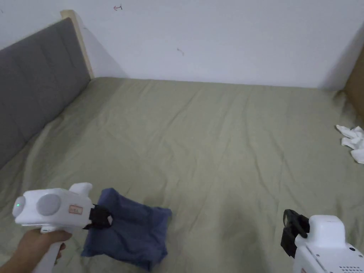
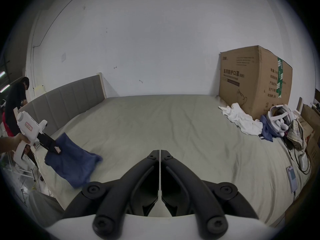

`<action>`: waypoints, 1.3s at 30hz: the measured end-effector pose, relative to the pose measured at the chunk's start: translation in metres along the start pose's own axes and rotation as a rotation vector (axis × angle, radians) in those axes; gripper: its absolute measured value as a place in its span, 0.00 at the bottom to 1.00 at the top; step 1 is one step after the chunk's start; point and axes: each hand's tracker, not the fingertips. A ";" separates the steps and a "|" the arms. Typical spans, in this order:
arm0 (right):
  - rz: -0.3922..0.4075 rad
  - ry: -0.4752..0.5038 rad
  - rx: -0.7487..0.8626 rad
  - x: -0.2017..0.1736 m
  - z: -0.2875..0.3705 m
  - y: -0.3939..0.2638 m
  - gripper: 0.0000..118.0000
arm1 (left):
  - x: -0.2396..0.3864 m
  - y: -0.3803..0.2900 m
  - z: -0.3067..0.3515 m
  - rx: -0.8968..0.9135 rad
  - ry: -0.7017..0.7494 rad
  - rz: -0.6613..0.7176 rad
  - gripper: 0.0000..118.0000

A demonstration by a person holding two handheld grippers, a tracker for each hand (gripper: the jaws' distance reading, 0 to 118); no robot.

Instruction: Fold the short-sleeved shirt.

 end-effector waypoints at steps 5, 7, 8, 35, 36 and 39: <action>0.016 0.029 0.004 -0.023 -0.014 0.010 0.03 | -0.075 0.016 0.031 0.011 0.156 0.059 0.26; 0.027 0.038 0.000 -0.032 -0.021 0.011 0.03 | -0.100 0.020 0.037 0.008 0.204 0.088 0.26; 0.028 0.042 -0.002 -0.035 -0.024 0.011 0.03 | -0.106 0.021 0.039 0.009 0.214 0.095 0.26; 0.065 0.000 0.160 -0.024 0.033 0.096 0.03 | 0.030 0.016 0.168 0.609 0.242 0.067 1.00; 0.070 -0.006 0.181 -0.021 0.039 0.102 0.03 | 0.042 0.014 0.176 0.666 0.242 0.053 1.00; 0.082 -0.020 0.236 -0.011 0.058 0.117 0.03 | 0.084 0.004 0.203 0.832 0.246 0.004 1.00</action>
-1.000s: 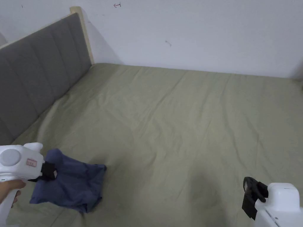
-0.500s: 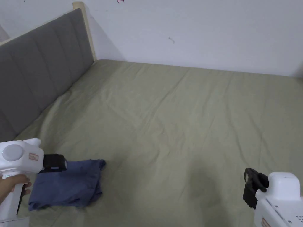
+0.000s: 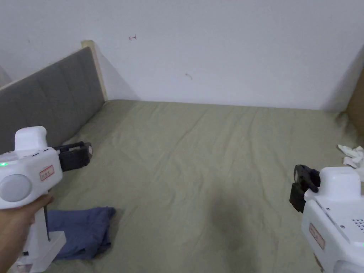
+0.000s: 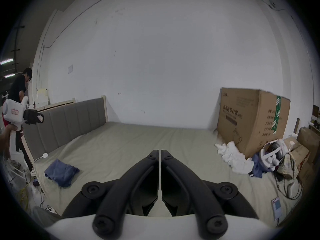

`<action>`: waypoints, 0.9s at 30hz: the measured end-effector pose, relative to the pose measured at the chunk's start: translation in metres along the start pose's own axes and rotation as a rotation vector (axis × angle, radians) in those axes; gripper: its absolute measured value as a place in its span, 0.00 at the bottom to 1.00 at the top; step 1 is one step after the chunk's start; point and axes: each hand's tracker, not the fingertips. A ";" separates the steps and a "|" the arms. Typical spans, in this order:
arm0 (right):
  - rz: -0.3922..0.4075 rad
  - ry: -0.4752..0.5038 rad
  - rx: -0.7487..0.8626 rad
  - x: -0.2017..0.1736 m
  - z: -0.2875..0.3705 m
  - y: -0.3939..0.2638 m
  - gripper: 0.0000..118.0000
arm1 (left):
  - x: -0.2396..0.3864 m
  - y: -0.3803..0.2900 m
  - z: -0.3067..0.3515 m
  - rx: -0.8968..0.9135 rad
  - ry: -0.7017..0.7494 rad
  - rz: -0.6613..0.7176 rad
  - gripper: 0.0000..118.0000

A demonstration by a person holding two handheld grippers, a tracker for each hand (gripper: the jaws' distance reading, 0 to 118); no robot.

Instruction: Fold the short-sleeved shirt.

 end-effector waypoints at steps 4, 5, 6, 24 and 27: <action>0.005 -0.022 0.060 0.016 0.019 0.019 0.03 | 0.048 0.010 0.036 0.200 -0.043 -0.054 1.00; 0.012 -0.032 0.075 0.019 0.024 0.023 0.03 | 0.060 0.010 0.043 0.237 -0.054 -0.057 1.00; 0.015 -0.035 0.084 0.023 0.027 0.026 0.03 | 0.070 0.010 0.047 0.262 -0.063 -0.055 1.00; 0.026 -0.161 0.182 0.075 0.075 0.040 0.03 | 0.199 -0.053 0.063 0.412 -0.104 -0.068 1.00; 0.029 -0.165 0.181 0.078 0.078 0.039 0.03 | 0.209 -0.063 0.064 0.403 -0.105 -0.077 1.00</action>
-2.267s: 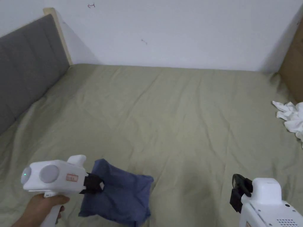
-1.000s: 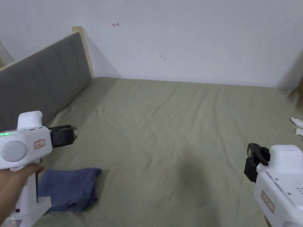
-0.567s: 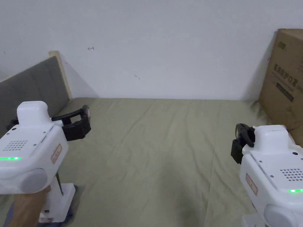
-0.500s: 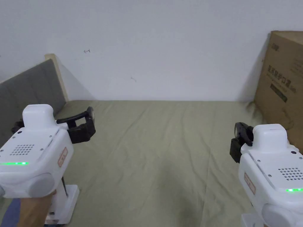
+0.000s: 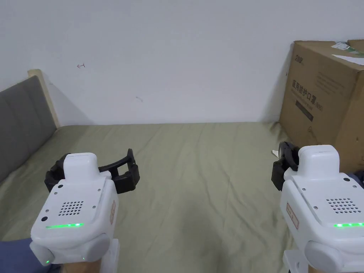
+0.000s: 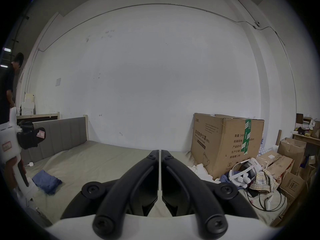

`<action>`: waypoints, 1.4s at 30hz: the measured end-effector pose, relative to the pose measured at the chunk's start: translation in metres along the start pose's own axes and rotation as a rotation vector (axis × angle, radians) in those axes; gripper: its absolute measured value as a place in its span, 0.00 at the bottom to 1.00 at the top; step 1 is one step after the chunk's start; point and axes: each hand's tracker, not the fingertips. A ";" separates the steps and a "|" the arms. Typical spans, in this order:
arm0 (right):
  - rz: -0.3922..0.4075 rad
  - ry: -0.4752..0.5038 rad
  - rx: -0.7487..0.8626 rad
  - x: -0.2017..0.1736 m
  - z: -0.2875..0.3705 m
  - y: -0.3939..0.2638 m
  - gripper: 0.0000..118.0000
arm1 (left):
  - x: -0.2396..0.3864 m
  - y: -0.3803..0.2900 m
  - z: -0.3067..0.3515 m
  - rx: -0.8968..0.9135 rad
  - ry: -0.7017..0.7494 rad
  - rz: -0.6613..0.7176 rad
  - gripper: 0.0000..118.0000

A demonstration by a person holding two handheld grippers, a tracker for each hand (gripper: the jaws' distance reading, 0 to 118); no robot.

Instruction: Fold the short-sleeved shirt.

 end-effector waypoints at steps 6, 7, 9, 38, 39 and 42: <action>0.007 -0.008 0.002 0.004 0.004 -0.001 0.03 | 0.013 -0.004 0.005 -0.014 -0.100 -0.010 0.25; 0.004 -0.008 0.003 0.005 0.005 -0.001 0.03 | 0.013 -0.004 0.004 -0.025 -0.131 0.019 0.07; 0.002 -0.014 0.006 0.005 0.006 -0.001 0.03 | 0.015 -0.005 0.004 -0.035 -0.114 0.037 0.07; -0.011 -0.016 -0.003 0.004 0.008 -0.005 0.03 | 0.024 0.004 0.011 -0.008 -0.144 -0.015 0.07; -0.011 -0.014 -0.004 0.004 0.009 -0.005 0.03 | 0.024 0.004 0.011 -0.008 -0.143 -0.016 0.07; -0.008 -0.013 -0.006 0.003 0.009 -0.006 0.03 | 0.025 0.004 0.011 -0.007 -0.141 -0.016 0.07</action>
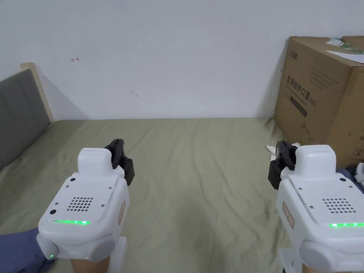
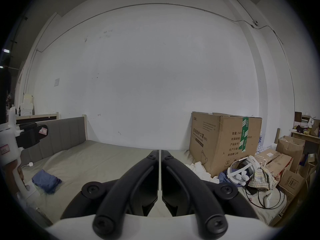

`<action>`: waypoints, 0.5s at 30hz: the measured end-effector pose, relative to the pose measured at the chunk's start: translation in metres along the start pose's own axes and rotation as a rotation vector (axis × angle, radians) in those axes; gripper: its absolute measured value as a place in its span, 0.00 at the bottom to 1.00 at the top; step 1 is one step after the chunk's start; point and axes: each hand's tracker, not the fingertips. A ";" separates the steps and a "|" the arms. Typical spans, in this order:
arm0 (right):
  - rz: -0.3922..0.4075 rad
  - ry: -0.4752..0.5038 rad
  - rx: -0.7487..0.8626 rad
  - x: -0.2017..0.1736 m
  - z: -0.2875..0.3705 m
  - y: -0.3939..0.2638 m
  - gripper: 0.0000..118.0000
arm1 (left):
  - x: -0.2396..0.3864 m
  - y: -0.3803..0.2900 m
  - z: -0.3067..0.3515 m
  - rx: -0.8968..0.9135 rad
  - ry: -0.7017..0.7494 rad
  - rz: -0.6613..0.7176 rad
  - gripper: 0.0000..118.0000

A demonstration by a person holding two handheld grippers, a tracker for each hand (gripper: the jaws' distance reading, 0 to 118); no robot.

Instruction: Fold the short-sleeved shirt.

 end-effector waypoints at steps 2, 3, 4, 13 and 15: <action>0.001 -0.001 0.000 0.000 0.000 0.000 0.03 | 0.000 0.000 0.000 0.001 0.002 0.006 0.07; -0.001 -0.001 -0.001 0.000 0.000 0.000 0.03 | -0.001 0.000 0.000 0.000 0.002 0.010 0.07; -0.003 0.000 -0.001 0.000 0.000 0.000 0.03 | -0.001 -0.001 -0.001 -0.003 0.002 0.014 0.07; 0.000 -0.003 -0.005 0.001 0.000 -0.001 0.03 | -0.004 -0.003 -0.002 -0.006 0.003 0.035 0.07; 0.002 -0.004 -0.005 0.001 0.000 -0.001 0.03 | -0.004 -0.004 -0.002 -0.009 0.006 0.031 0.07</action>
